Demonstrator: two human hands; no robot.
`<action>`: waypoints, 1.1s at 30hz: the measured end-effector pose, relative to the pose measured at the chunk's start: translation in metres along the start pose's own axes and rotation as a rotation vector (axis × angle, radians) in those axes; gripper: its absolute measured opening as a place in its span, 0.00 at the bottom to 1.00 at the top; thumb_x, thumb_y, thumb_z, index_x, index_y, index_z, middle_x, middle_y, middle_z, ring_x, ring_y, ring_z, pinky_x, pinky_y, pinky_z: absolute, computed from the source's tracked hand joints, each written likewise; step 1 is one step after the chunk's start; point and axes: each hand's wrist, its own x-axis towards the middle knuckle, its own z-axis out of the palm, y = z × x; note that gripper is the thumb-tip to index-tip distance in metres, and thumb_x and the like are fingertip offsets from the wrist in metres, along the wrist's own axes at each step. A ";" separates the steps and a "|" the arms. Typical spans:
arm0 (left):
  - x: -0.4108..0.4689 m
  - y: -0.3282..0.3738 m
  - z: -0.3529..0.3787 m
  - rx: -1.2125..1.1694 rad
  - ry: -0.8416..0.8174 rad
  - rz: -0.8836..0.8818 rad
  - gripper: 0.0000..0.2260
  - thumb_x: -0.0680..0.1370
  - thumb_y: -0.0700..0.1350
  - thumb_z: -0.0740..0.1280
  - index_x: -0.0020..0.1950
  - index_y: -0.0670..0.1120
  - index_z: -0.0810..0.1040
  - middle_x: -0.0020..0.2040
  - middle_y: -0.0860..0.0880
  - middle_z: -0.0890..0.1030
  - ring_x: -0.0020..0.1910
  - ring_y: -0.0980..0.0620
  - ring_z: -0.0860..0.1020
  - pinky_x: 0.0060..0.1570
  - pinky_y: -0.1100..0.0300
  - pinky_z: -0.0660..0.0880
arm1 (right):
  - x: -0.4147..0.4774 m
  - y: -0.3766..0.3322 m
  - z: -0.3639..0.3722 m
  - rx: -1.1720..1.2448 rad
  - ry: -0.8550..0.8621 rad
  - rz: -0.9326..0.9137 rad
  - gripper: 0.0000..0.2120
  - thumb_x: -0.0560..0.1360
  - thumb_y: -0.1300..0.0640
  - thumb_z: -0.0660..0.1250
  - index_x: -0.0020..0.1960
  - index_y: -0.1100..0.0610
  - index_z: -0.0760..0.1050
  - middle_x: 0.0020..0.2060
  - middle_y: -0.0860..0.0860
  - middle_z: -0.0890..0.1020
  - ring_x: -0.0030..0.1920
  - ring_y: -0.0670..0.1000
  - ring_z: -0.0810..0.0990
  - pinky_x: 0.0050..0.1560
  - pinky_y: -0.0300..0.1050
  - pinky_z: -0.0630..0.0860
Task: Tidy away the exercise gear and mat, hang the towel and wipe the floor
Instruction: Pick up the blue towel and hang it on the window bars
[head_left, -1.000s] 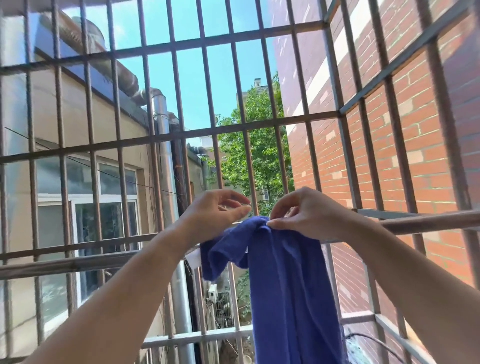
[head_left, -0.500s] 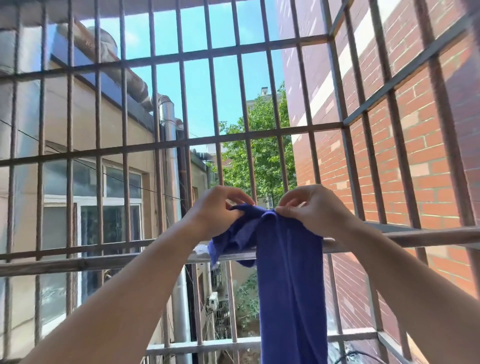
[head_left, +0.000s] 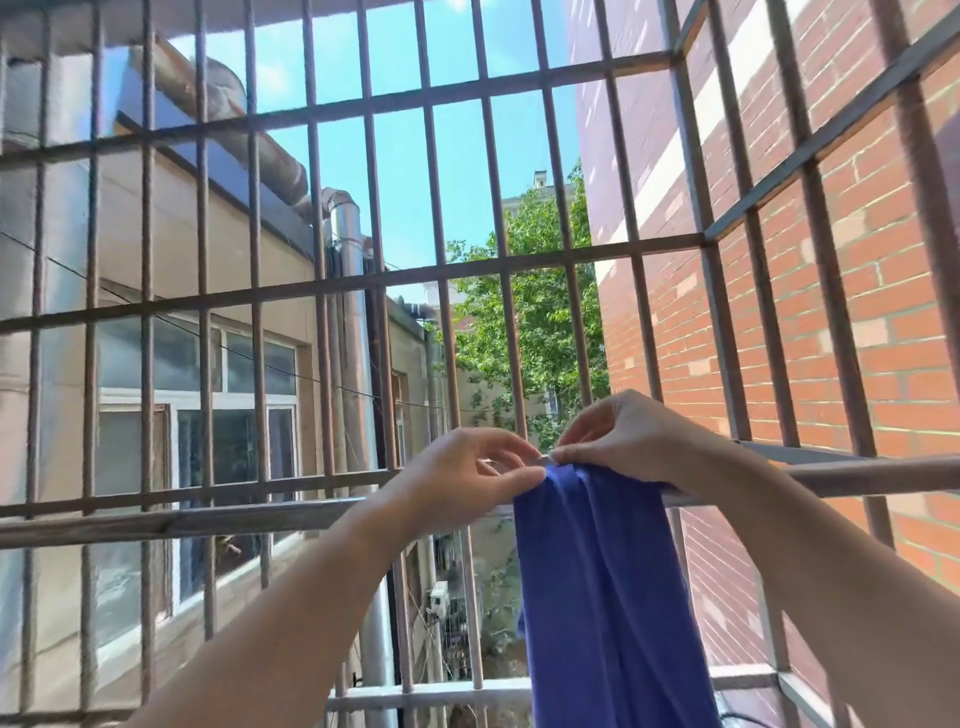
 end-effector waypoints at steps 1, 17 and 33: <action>-0.004 -0.001 0.005 0.052 0.047 0.012 0.09 0.74 0.57 0.66 0.52 0.58 0.79 0.46 0.59 0.82 0.42 0.61 0.80 0.45 0.60 0.79 | -0.002 0.001 -0.001 0.002 -0.003 -0.016 0.08 0.68 0.47 0.73 0.42 0.51 0.84 0.40 0.46 0.84 0.45 0.45 0.80 0.44 0.38 0.73; -0.025 0.006 0.028 0.188 0.258 -0.011 0.12 0.69 0.68 0.63 0.47 0.65 0.75 0.45 0.61 0.79 0.40 0.65 0.77 0.40 0.62 0.73 | -0.019 0.003 0.003 -0.077 0.056 -0.182 0.07 0.71 0.47 0.71 0.42 0.50 0.83 0.35 0.43 0.83 0.36 0.39 0.79 0.32 0.29 0.70; -0.012 0.001 0.009 -0.001 0.220 -0.045 0.03 0.75 0.50 0.69 0.44 0.53 0.82 0.40 0.54 0.83 0.42 0.53 0.82 0.48 0.50 0.79 | -0.038 0.002 -0.004 -0.272 0.119 -0.256 0.06 0.70 0.50 0.72 0.46 0.49 0.83 0.39 0.41 0.83 0.42 0.42 0.81 0.37 0.31 0.74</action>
